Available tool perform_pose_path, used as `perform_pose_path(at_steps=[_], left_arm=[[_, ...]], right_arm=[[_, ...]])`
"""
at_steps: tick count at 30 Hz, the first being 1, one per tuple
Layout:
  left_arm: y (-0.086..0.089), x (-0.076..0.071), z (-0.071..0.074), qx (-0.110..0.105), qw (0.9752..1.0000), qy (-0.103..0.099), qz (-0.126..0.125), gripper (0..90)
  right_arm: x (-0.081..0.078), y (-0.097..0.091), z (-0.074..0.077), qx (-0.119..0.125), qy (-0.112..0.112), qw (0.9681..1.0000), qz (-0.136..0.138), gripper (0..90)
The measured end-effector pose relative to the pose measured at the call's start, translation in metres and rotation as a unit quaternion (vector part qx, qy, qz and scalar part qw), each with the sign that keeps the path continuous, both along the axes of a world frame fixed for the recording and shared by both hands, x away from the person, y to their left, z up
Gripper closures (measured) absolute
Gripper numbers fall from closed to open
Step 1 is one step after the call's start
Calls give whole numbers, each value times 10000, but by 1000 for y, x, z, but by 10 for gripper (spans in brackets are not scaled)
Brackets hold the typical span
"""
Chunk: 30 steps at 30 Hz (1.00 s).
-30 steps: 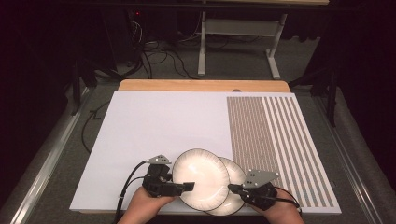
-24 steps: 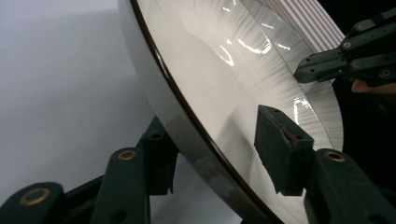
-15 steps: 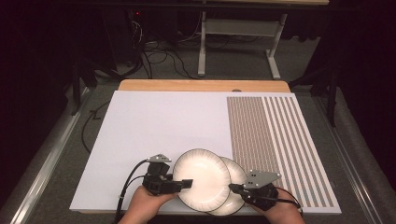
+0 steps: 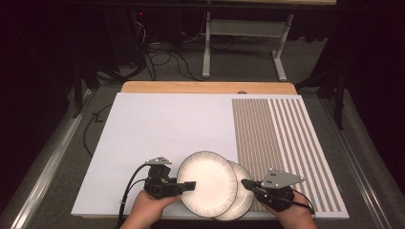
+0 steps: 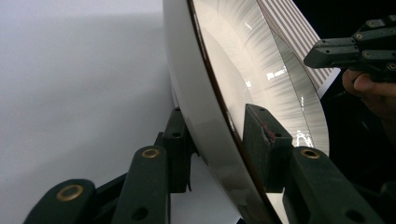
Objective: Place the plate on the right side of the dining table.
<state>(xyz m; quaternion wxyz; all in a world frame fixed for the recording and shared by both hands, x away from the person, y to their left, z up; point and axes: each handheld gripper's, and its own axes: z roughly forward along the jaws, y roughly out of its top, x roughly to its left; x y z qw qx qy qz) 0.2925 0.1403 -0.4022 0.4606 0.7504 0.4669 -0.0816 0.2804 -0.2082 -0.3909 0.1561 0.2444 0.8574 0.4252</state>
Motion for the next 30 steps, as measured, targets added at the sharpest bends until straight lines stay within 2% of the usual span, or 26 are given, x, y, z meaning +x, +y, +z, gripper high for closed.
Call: perform_pose_path(at_steps=[7,15,20,21,22,23,24,25,26,29,30], left_arm=[[4,0,2,-94,9999,-85,92,673],[10,-1,7,-306,9986,-370,229,728],[14,-1,11,-427,9968,-633,247,749],[14,-1,11,-427,9968,-633,247,755],[15,0,13,-480,9960,-720,224,761],[15,0,13,-480,9960,-720,224,765],[15,-1,18,-428,9948,-897,220,769],[15,-1,18,-428,9948,-897,220,771],[15,-2,20,-398,9932,-1065,235,774],[16,-3,21,-372,9923,-1148,263,776],[16,-2,22,-379,9913,-1220,320,777]], right_arm=[[2,-7,2,125,-19,9998,-136,888],[4,-13,3,229,5,9993,-286,830],[7,-18,5,349,-12,9985,-432,795],[7,-18,5,349,-12,9985,-432,795],[8,-21,6,402,13,9980,-485,761],[8,-23,7,418,2,9979,-499,742],[9,-24,7,433,-24,9977,-526,727],[9,-24,7,433,-24,9977,-526,727],[10,-26,8,473,-61,9972,-578,693],[10,-28,8,494,-81,9967,-635,668],[10,-30,9,548,-55,9960,-705,642]])
